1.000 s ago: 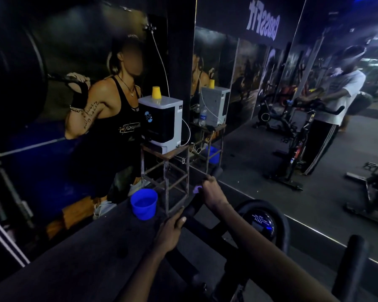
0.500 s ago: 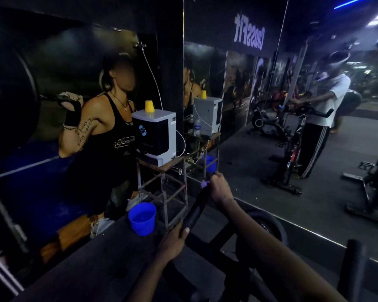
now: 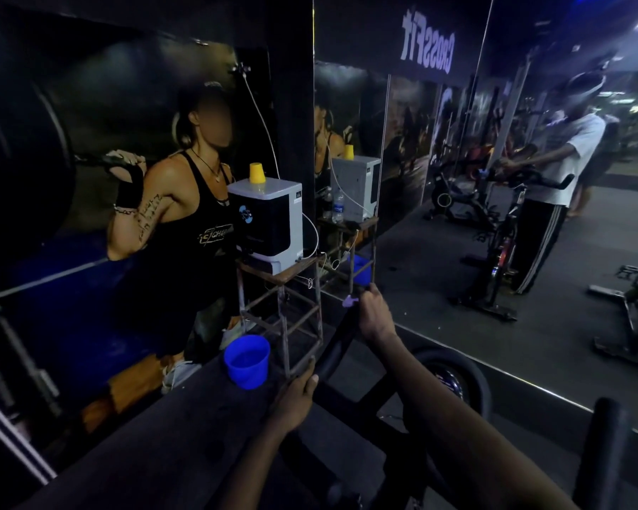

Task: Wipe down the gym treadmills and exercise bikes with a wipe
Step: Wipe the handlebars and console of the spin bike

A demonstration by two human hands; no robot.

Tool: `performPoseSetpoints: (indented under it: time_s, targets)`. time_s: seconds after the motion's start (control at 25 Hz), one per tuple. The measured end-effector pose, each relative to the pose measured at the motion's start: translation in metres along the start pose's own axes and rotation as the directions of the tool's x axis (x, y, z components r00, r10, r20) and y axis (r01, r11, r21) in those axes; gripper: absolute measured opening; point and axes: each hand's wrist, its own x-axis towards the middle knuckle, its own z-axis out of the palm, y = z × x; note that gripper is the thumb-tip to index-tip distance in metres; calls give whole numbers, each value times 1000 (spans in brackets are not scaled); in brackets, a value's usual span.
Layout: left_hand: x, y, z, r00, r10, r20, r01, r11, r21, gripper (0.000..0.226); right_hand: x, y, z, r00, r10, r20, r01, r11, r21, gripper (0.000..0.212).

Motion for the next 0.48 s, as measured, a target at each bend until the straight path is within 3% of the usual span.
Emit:
performPoseSetpoints:
  time_s: [0.12, 0.28, 0.48]
  targets:
    - [-10, -13, -3, 1000, 18, -18, -18, 1000, 1, 50, -2, 5, -2, 993, 87, -83, -75, 988, 137, 14]
    - [-17, -13, -10, 997, -21, -74, 20, 1000, -8, 46, -9, -1, -10, 993, 87, -74, -72, 981, 183, 17]
    - [-38, -33, -13, 982, -116, -150, 101, 989, -107, 42, -43, -11, 4, 994, -66, 82, 62, 997, 50, 11]
